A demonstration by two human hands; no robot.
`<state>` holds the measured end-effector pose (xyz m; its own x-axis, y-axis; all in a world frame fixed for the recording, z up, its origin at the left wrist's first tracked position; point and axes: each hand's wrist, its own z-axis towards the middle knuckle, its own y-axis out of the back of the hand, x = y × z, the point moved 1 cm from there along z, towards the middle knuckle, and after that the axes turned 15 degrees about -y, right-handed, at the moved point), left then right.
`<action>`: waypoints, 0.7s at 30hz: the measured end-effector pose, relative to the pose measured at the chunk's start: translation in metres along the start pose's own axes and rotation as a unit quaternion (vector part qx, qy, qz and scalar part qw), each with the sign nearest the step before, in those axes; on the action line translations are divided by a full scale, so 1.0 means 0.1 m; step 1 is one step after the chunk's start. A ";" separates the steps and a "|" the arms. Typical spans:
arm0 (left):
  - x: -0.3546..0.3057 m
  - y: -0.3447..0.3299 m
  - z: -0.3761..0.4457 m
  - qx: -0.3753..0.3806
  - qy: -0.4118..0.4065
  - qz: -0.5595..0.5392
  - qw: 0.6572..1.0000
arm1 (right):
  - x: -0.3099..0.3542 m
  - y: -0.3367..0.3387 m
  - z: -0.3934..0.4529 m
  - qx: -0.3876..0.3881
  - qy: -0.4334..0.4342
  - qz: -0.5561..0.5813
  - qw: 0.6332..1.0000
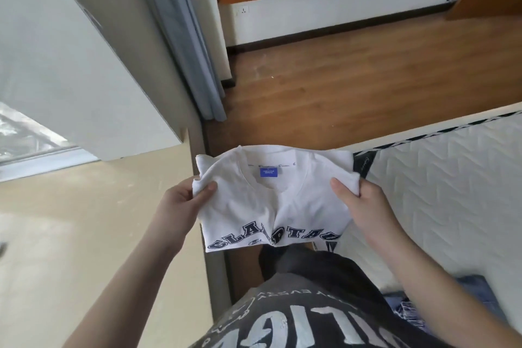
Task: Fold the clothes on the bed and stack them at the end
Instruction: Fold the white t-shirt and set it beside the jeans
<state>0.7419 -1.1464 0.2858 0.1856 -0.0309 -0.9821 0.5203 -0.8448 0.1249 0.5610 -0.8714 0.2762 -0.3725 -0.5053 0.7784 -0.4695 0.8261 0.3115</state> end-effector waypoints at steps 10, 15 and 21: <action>-0.44 -0.39 1.68 0.059 -0.005 0.035 0.998 | 0.85 0.30 1.24 0.005 -0.022 0.001 1.000; -0.58 -0.61 2.38 0.118 -0.002 0.066 0.991 | 1.09 0.31 1.66 0.012 -0.039 -0.001 0.999; -0.48 -0.79 3.34 0.134 0.015 0.051 0.989 | 1.36 0.25 2.14 -0.053 -0.074 0.035 0.995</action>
<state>0.4137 -1.2560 0.2757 0.2526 -0.1116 -0.9611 0.2575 -0.9497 0.1780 0.3270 -0.9727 0.2735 -0.5184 -0.4710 0.7138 -0.3542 0.8780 0.3221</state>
